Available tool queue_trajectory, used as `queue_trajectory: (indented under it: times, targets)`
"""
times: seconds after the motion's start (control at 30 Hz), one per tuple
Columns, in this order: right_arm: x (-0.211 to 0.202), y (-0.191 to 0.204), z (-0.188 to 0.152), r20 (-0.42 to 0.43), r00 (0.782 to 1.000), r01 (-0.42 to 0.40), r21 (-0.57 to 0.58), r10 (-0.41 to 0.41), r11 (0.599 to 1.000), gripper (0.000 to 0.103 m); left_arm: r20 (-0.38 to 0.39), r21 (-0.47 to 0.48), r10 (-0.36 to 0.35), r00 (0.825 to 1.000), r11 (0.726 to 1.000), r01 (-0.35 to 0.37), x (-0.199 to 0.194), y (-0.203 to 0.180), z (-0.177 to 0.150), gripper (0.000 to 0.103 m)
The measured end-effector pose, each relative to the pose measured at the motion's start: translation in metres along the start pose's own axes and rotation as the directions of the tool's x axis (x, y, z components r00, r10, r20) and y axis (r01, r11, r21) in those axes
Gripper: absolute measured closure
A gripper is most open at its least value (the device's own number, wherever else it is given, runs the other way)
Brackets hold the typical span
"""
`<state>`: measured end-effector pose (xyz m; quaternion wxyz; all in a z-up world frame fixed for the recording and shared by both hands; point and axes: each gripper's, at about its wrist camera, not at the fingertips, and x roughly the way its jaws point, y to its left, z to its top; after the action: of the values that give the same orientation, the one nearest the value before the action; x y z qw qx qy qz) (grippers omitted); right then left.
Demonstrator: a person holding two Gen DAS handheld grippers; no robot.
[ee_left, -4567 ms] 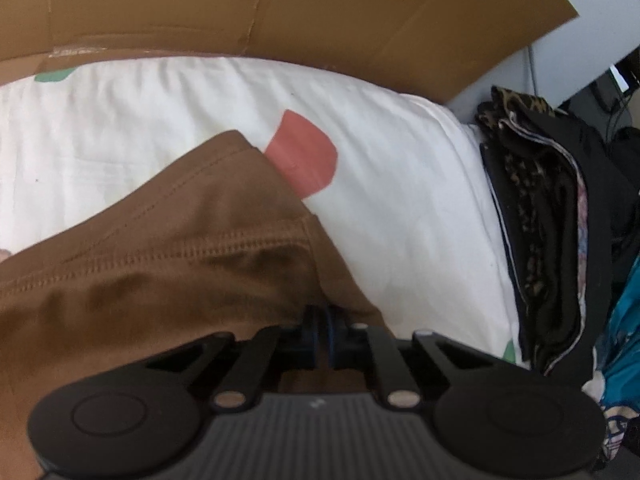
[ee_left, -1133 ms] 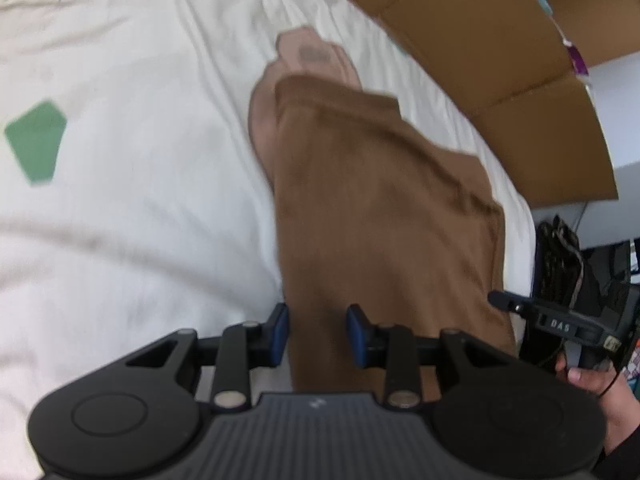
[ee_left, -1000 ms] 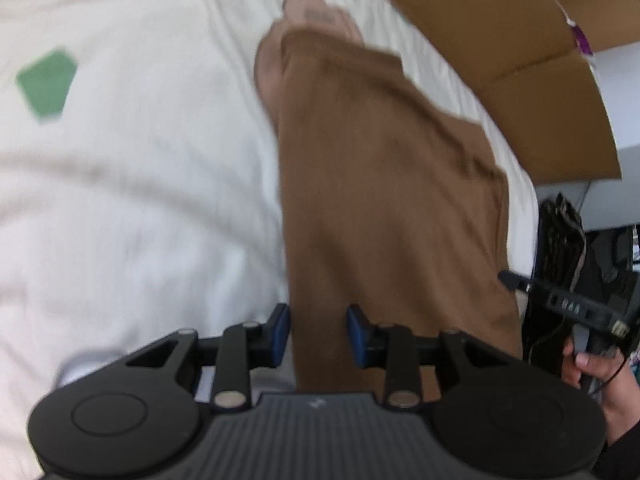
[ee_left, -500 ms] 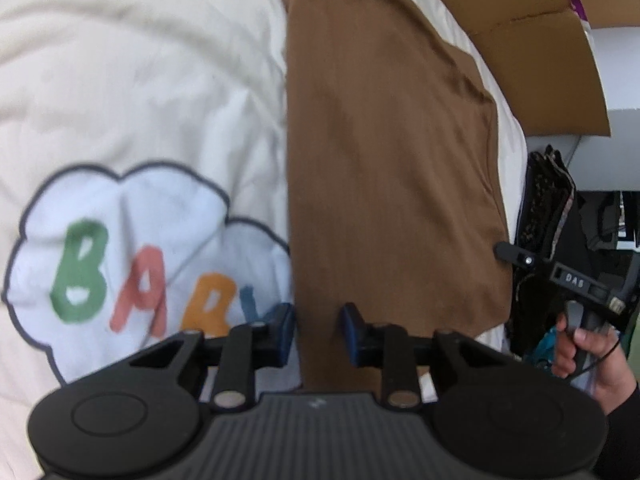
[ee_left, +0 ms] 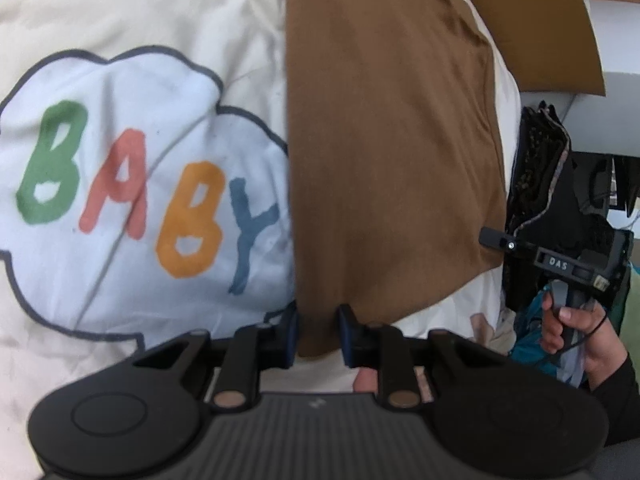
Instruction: Fold clothes
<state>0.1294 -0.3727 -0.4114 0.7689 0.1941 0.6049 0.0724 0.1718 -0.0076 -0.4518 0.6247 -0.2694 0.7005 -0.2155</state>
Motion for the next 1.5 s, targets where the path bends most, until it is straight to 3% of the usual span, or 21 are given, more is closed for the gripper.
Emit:
queue_trajectory:
  times: [0.17,0.27,0.4,0.43,0.5,0.6,1.0,1.2,1.33,1.5]
  targets:
    - [0.009,0.006,0.003,0.0,1.0,0.012,-0.029,-0.012,1.0,0.053,0.021,0.03,-0.018,1.0,0.999,0.017,0.005,-0.003,0.001,0.079]
    - [0.01,0.003,0.003,0.0,1.0,0.0,-0.028,0.0,1.0,0.053,0.035,0.001,-0.046,0.998,0.999,0.046,0.003,0.004,-0.002,0.08]
    - [0.007,-0.006,0.001,0.005,0.999,-0.048,0.034,0.048,0.998,0.054,0.031,-0.021,-0.059,0.998,0.998,0.06,0.004,0.004,-0.004,0.09]
    - [0.007,-0.009,0.001,0.006,0.998,-0.063,0.053,0.063,0.997,0.058,0.029,-0.025,-0.063,0.998,0.998,0.064,0.003,0.005,-0.004,0.093]
    - [0.004,-0.015,0.001,0.009,0.995,-0.098,0.1,0.098,0.99,0.08,0.023,-0.033,-0.071,0.997,0.997,0.072,0.0,0.006,-0.003,0.095]
    - [-0.003,-0.016,-0.001,0.019,0.989,-0.148,0.14,0.147,0.979,0.091,0.018,-0.02,-0.087,0.996,0.996,0.087,-0.01,0.003,-0.001,0.096]
    - [-0.013,-0.001,-0.017,0.023,0.961,-0.27,0.27,0.274,0.924,0.093,0.02,0.012,-0.094,0.995,0.996,0.094,-0.064,-0.002,0.006,0.097]
    - [0.001,0.022,-0.038,-0.033,0.941,-0.315,0.284,0.338,0.906,0.094,0.032,0.022,-0.055,0.998,0.998,0.054,-0.077,-0.001,0.009,0.097]
    - [0.01,0.036,-0.05,-0.071,0.927,-0.336,0.276,0.367,0.901,0.095,0.017,0.077,-0.02,1.0,0.997,0.019,-0.096,0.006,0.012,0.097]
    - [0.016,0.048,-0.052,-0.105,0.926,-0.331,0.243,0.364,0.912,0.095,0.008,0.084,0.022,1.0,0.996,-0.023,-0.097,0.018,0.011,0.097]
